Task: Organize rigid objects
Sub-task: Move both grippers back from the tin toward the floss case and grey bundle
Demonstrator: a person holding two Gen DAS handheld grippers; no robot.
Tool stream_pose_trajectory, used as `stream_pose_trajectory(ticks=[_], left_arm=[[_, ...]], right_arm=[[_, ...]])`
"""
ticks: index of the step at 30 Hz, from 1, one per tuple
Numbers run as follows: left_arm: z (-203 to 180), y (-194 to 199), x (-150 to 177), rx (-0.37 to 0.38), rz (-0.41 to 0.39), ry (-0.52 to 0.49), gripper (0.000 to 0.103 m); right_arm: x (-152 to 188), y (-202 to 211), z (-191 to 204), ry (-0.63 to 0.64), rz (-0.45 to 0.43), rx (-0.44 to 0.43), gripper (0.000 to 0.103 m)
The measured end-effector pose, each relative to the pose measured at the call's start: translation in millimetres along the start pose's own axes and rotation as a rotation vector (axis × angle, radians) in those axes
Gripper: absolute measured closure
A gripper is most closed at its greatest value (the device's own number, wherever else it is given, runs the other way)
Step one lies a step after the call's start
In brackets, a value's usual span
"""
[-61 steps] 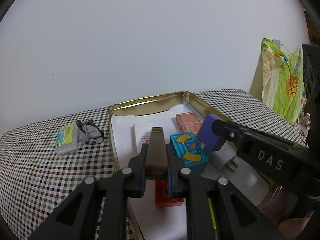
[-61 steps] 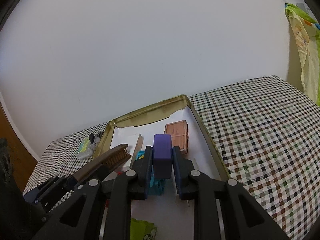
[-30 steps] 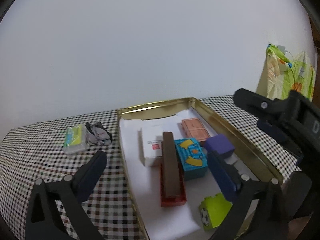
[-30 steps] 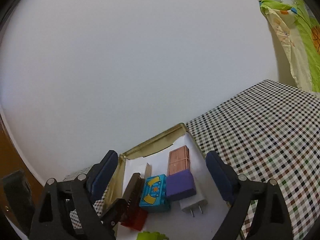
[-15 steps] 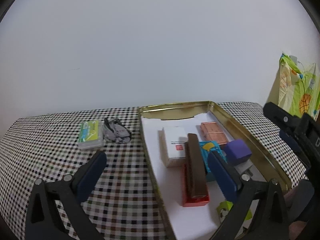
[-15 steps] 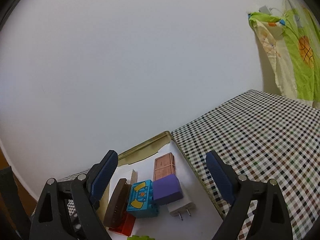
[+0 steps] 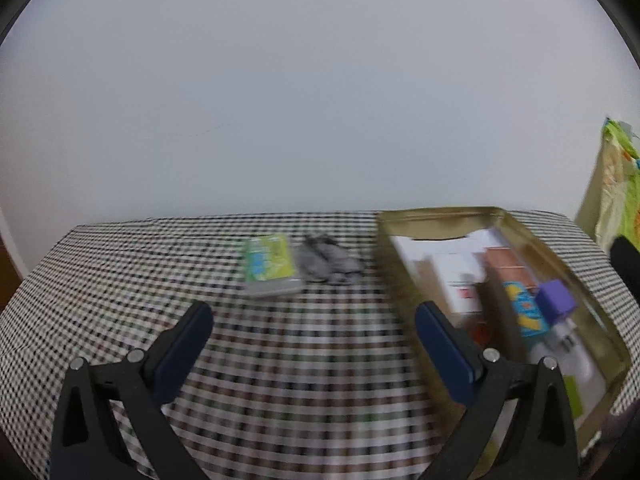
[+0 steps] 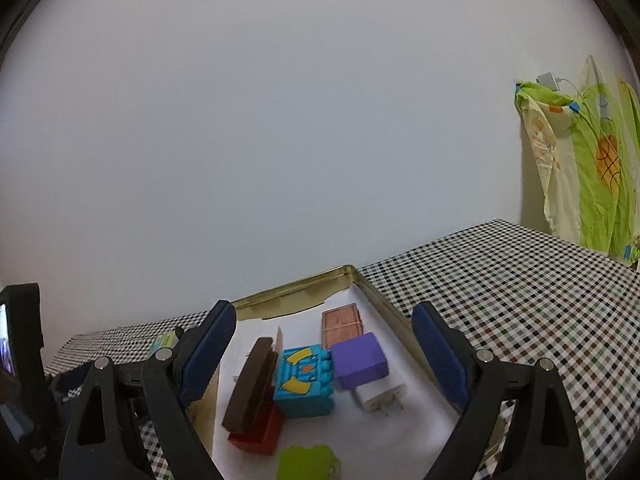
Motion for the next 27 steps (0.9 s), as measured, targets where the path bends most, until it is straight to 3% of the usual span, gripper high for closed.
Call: stream_pose_trajectory(ticks=[5,11,19,27], left_arm=[[36.7,-7.1,1.3,-0.063,0.009,0.012,0.001],[64.6,-10.6,4.5,-0.084,0.033,0.061,0.001],[74.0,-18.7,4.6,-0.072,0.062,0.087,0.001],[82.1,-33.5,6.3,-0.034,0.118,0.145,0.001]], right_arm=[[6.2,7.7,18.3,0.005,-0.005,-0.01,0.011],[14.2,11.0,44.5,0.001,0.007,-0.037,0.011],[29.8,7.3,84.3,0.018,0.048,-0.065,0.011],[39.8,-8.9,115.7,0.006,0.085,-0.033,0.011]])
Point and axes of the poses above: each gripper's, at about its wrist camera, not at the fingertips, and y roughly against the way its jaws point, z to its left, x to its underside, the point moved 5 cm from there along -y, roughly the way its jaws point, and after that the axes turned 5 degrees about x, right-handed, at the moved point
